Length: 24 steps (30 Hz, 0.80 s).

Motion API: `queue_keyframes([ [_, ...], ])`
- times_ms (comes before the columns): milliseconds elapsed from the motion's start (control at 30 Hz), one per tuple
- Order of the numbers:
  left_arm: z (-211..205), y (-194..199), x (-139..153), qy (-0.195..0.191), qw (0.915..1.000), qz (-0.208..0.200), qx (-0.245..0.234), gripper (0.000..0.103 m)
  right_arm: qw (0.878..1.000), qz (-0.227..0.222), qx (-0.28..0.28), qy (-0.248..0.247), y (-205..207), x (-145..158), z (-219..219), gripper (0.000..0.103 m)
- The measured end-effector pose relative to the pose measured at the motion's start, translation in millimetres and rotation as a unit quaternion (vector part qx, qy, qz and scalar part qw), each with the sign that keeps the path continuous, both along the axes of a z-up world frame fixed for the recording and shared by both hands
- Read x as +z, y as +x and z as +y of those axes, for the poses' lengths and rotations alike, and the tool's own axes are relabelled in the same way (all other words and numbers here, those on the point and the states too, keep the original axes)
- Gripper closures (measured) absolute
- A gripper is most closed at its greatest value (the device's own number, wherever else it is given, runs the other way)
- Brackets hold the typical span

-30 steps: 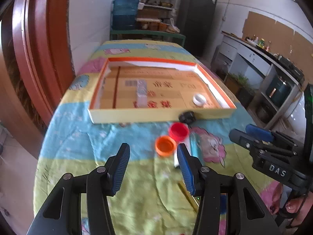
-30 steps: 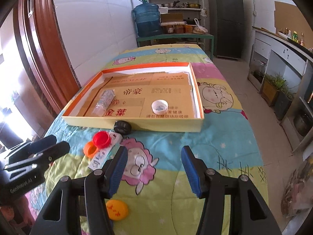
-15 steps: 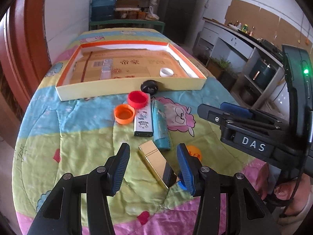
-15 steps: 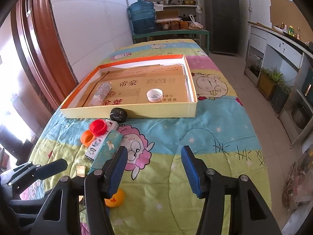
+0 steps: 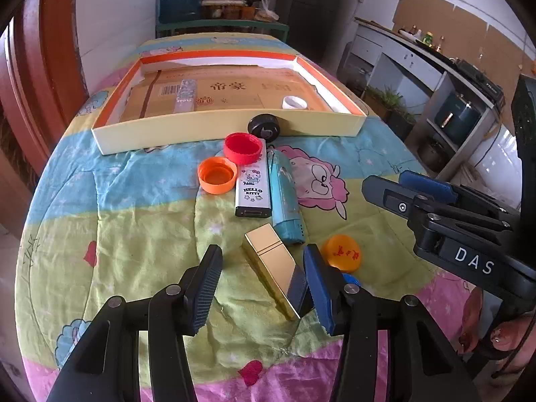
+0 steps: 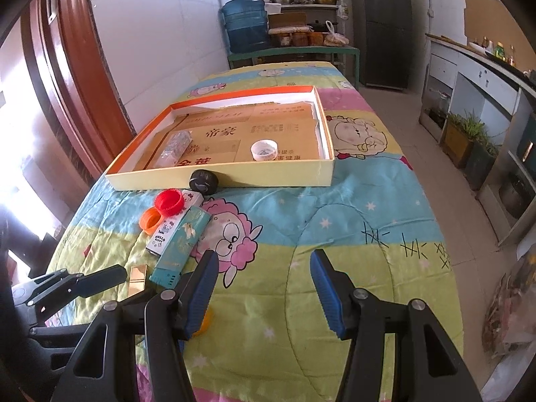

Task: Organize rigid objects
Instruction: 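Move the left gripper to the gold rectangular box and grasp it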

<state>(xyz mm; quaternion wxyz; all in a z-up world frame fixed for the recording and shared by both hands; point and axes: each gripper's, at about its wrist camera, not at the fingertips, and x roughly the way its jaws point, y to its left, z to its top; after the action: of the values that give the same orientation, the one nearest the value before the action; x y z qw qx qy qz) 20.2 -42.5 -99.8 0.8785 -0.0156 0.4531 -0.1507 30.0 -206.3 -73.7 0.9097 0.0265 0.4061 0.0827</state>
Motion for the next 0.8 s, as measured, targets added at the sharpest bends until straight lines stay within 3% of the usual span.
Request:
queue_keyframes([
  [267,-6,0,-4,-0.002,1.0,0.002,0.0,0.051,1.0,0.012,-0.002,0.012,-8,-8,-4,0.047],
  [500,-9,1,-5,0.019,0.9997,-0.006,-0.012,0.051,1.0,0.019,-0.01,0.02,-12,-12,-9,0.047],
  [600,-7,0,-4,0.046,0.9988,-0.004,-0.015,0.051,1.0,0.021,-0.006,0.023,-14,-12,-8,0.046],
  [700,4,1,-3,0.044,0.999,0.004,-0.011,0.062,0.999,0.027,0.014,0.025,-16,-13,-4,0.046],
  [800,19,3,-2,0.029,0.9995,0.012,-0.001,0.079,0.998,0.031,0.041,0.02,-22,-14,0,0.046],
])
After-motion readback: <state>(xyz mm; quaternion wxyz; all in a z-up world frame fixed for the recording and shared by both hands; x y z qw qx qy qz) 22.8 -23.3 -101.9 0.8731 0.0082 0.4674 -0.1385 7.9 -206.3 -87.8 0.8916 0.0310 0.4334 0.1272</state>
